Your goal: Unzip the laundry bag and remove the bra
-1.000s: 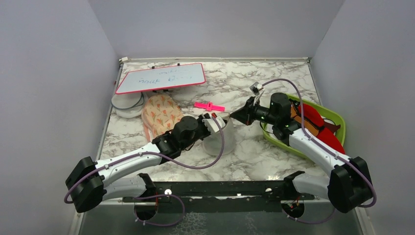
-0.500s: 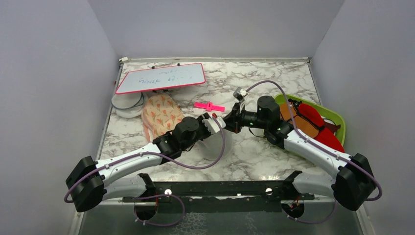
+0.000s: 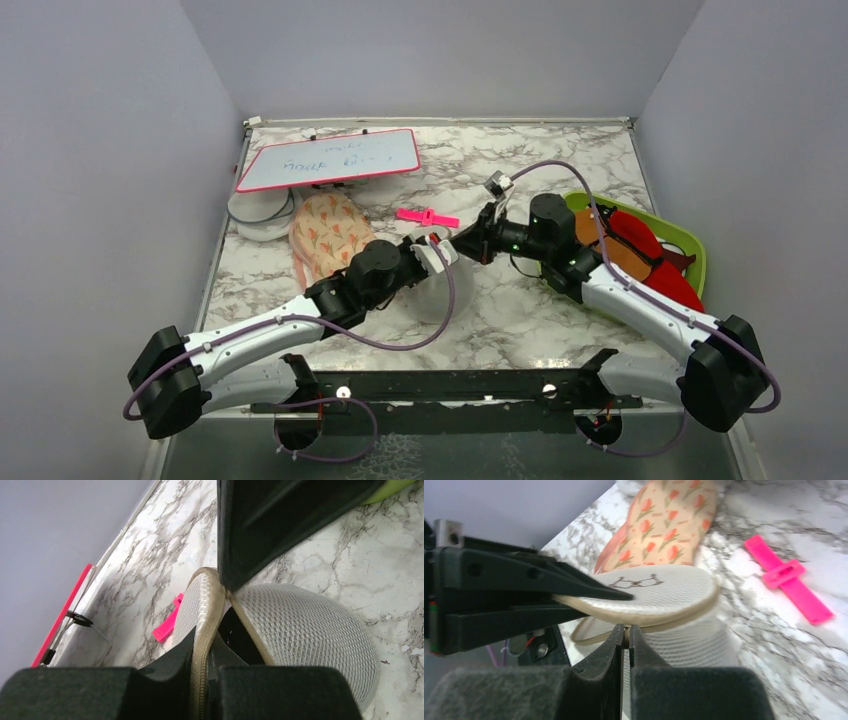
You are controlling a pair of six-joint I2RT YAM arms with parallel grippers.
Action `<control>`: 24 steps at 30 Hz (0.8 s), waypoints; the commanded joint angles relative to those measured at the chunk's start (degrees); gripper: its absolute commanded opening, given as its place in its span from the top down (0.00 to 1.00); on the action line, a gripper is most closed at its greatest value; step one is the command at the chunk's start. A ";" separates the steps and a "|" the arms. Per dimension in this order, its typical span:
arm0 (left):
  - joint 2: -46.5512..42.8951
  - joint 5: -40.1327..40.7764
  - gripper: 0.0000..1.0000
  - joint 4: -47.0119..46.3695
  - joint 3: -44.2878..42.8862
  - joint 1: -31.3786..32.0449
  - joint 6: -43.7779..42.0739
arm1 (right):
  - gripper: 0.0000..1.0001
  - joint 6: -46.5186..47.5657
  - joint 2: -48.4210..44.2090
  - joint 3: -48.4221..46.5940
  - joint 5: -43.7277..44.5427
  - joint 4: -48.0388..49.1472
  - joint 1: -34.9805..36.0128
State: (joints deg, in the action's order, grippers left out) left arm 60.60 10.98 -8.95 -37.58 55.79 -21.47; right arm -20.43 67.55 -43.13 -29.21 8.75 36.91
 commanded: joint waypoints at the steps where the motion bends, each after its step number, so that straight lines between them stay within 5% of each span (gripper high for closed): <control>1: -2.25 0.46 1.00 -3.61 0.66 0.48 -0.64 | 0.99 -1.79 -0.77 1.58 -1.50 1.78 -7.02; 6: -3.06 0.43 1.00 -4.13 1.14 0.72 -0.80 | 0.99 -8.13 2.81 5.29 -12.31 8.57 -18.40; 18: -0.74 1.71 1.00 -3.08 0.13 0.90 -0.96 | 0.99 -4.22 1.83 2.95 -19.34 5.91 -17.72; 24: 0.95 2.28 0.75 -2.23 -0.56 0.91 -0.60 | 0.99 -2.88 0.10 0.73 -17.02 3.07 -13.23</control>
State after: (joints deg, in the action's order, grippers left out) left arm 60.73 11.55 -11.05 -37.04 56.49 -22.26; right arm -24.82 69.73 -39.27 -45.76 13.02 20.73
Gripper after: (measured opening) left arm 0.173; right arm 0.015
